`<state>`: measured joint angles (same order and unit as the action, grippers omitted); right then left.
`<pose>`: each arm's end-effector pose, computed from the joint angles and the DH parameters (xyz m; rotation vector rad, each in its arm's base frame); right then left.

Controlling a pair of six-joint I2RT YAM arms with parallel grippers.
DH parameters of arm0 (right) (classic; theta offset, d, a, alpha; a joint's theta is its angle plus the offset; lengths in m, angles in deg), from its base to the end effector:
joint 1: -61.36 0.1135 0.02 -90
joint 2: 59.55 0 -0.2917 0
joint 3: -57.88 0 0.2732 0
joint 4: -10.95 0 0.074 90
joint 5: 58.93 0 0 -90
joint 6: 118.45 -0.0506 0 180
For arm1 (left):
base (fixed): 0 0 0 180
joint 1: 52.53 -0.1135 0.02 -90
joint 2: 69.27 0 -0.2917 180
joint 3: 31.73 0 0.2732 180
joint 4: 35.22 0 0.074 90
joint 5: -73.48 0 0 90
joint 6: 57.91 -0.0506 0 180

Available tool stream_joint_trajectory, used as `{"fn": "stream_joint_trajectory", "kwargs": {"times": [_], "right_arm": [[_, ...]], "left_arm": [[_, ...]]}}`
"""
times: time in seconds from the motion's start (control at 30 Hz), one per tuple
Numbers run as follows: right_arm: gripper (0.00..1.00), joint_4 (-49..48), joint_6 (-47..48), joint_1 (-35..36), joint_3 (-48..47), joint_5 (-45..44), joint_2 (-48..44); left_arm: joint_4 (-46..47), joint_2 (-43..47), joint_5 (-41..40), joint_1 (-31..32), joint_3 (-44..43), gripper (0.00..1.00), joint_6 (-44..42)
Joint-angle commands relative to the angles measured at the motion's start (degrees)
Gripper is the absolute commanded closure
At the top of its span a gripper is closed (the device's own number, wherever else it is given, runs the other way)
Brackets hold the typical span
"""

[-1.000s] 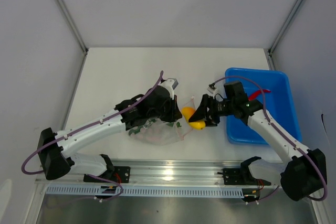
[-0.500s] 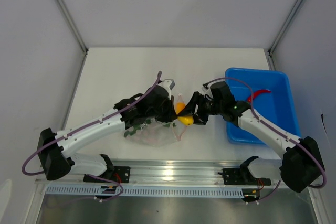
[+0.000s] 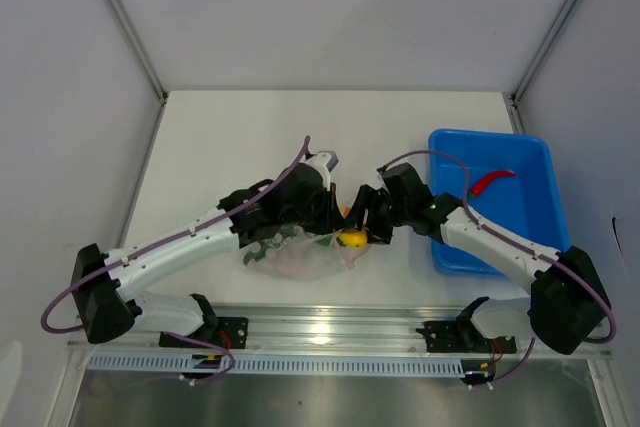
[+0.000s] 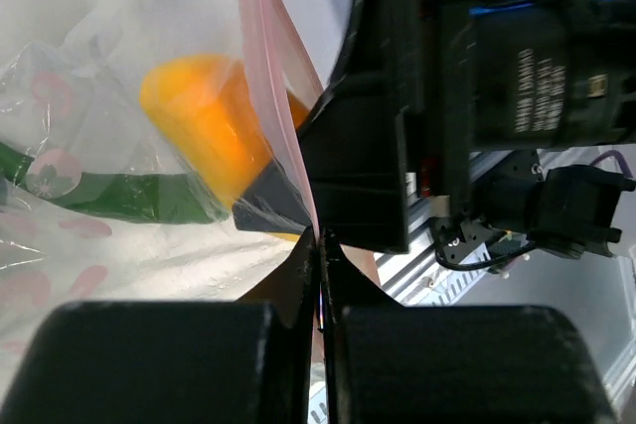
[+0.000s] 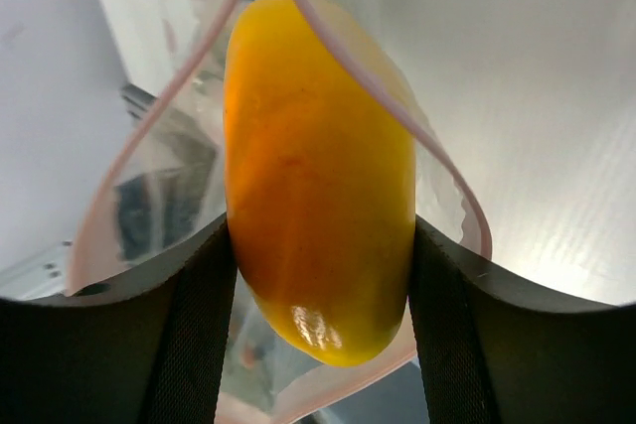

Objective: Place the food in the zip-top bag and seal the zipper
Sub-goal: Place the fake fruit in the zipper food storage bag.

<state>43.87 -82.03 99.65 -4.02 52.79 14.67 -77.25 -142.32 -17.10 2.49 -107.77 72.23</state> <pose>0.2182 0.1961 0.2500 0.1440 2.6355 1.1296 0.1750 -0.2493 0.3283 0.3055 2.3845 -0.8375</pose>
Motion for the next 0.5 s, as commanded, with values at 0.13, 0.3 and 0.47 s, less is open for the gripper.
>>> {"fn": "stream_joint_trajectory", "kwargs": {"times": [0.13, 0.3, 0.47], "right_arm": [[0.41, 2.36, 6.83, 2.41, -1.41, -5.28, 0.14], [0.37, -3.17, 2.44, 4.25, -2.29, -4.84, 2.07], [0.22, -1.52, 3.39, 6.28, -5.80, -5.19, 4.27]], "left_arm": [[3.50, 1.69, 2.42, 0.17, -1.86, 0.99, 1.78], [4.12, 1.25, 2.95, 0.61, -2.21, 0.99, 2.31], [3.07, 1.69, 1.90, 0.70, -2.83, 1.00, 1.79]]}}
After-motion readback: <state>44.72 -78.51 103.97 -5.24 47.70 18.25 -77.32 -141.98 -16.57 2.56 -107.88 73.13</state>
